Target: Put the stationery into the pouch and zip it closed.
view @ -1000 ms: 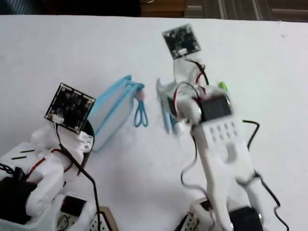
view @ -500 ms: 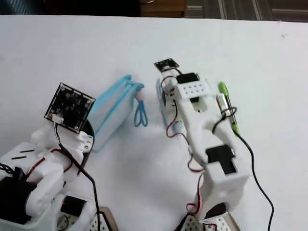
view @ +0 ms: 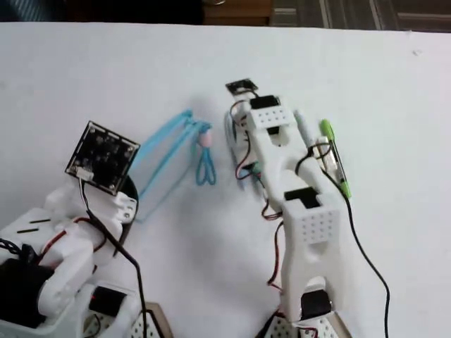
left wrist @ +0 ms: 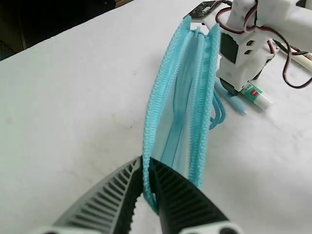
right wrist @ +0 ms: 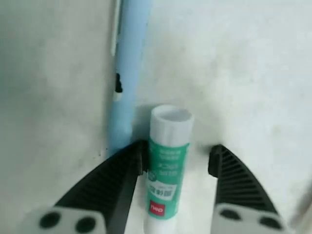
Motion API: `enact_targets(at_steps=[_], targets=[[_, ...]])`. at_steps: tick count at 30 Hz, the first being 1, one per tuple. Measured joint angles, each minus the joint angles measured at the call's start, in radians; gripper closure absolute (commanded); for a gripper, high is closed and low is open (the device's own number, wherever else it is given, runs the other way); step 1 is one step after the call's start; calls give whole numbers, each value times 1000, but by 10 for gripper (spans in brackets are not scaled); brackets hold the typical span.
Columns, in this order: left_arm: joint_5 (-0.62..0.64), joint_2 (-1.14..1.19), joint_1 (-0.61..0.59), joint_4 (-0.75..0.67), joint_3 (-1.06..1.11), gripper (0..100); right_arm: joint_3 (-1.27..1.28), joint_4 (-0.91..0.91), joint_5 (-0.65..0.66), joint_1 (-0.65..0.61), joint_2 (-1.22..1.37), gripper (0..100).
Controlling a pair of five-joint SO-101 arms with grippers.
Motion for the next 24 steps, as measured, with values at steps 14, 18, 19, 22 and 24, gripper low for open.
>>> enact_targets(at_steps=[14, 18, 19, 22, 24], targets=[[0, 0, 0, 0, 0, 976, -112, 209, -61, 71, -68, 981], [0, 0, 0, 0, 0, 976, -210, 315, -89, 117, -252, 981], [0, 0, 0, 0, 0, 976, -230, 347, -98, 123, -301, 981], [0, 0, 0, 0, 0, 976, -241, 394, -130, 123, -473, 981], [0, 0, 0, 0, 0, 976, -213, 394, -140, 118, -603, 981]])
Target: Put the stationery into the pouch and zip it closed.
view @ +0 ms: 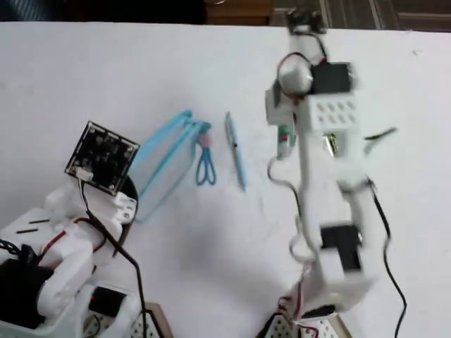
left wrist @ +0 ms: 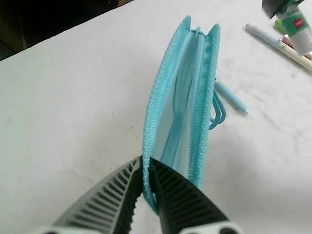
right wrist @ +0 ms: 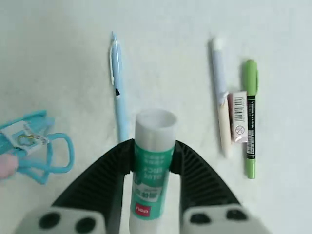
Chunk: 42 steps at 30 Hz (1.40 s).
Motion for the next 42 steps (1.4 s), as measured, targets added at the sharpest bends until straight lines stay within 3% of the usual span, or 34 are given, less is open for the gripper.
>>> enact_targets(at_steps=[5, 10, 14, 19, 22, 25, 31, 42], targets=[[0, 0, 0, 0, 0, 976, 193, 0, -5, -114, -338, 981], [0, 0, 0, 0, 0, 976, 557, -28, -9, -304, -626, 981], [0, 0, 0, 0, 0, 976, 801, -249, -97, -364, -812, 981], [0, 0, 0, 0, 0, 976, 930, -638, -272, -379, -994, 981], [0, 0, 0, 0, 0, 976, 936, -841, -381, -381, -1026, 981], [0, 0, 0, 0, 0, 976, 936, -934, -446, -405, -1026, 981], [0, 0, 0, 0, 0, 976, 888, -976, -460, -488, -951, 981], [0, 0, 0, 0, 0, 976, 856, -997, -462, -496, -773, 981]])
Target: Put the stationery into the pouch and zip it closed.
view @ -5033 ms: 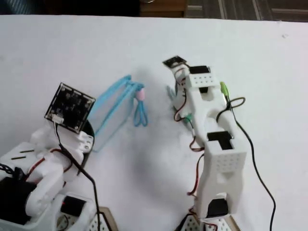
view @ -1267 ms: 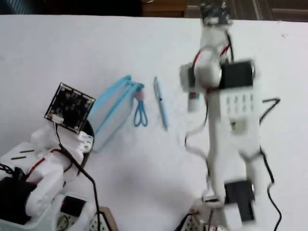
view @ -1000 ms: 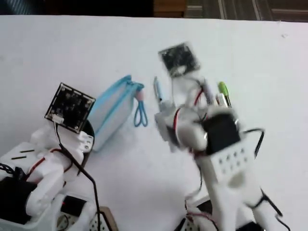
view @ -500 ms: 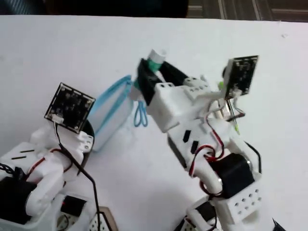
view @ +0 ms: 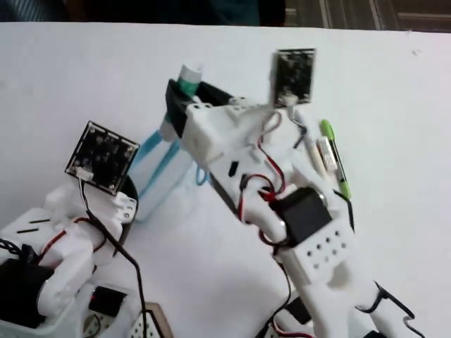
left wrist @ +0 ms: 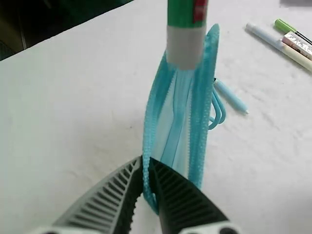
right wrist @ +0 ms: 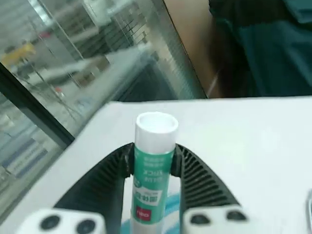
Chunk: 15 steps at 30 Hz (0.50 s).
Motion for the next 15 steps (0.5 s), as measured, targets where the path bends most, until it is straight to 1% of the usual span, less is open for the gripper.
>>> enact_targets(at_steps=[5, 12, 13, 15], targets=[[0, 0, 0, 0, 0, 976, 61, 38, -3, -9, 9, 981], [0, 0, -5, 2, 2, 976, 140, 29, 3, -63, -3, 976], [0, 0, -6, 3, 2, 976, 141, 29, 25, -69, -3, 971], [0, 0, -6, 5, 2, 976, 140, 31, 84, -87, -3, 920]])
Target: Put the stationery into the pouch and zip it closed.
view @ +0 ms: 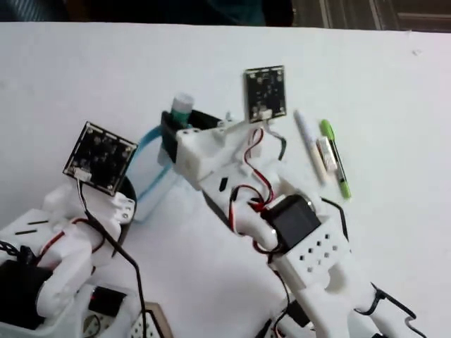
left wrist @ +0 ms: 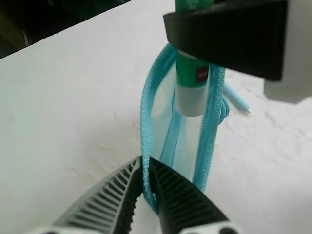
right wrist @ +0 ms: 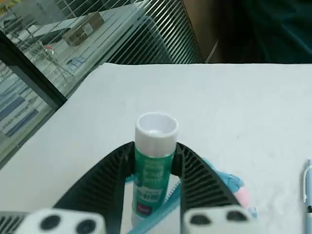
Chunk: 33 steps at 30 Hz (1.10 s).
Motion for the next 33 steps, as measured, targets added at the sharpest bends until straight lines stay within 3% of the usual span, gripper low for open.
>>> enact_targets(at_steps=[6, 14, 20, 25, 33], targets=[[0, 0, 0, -2, -2, 976, -48, 58, 64, -51, 2, 714], [0, 0, 5, -5, -2, 976, -183, 118, 66, -51, 11, 762], [0, 0, 5, -5, -2, 976, -295, 120, 83, 161, 48, 807], [0, 0, 5, -5, -2, 976, -298, 129, 222, 345, 206, 805], [0, 0, 5, -5, -2, 976, -338, 133, 448, 417, 718, 804]])
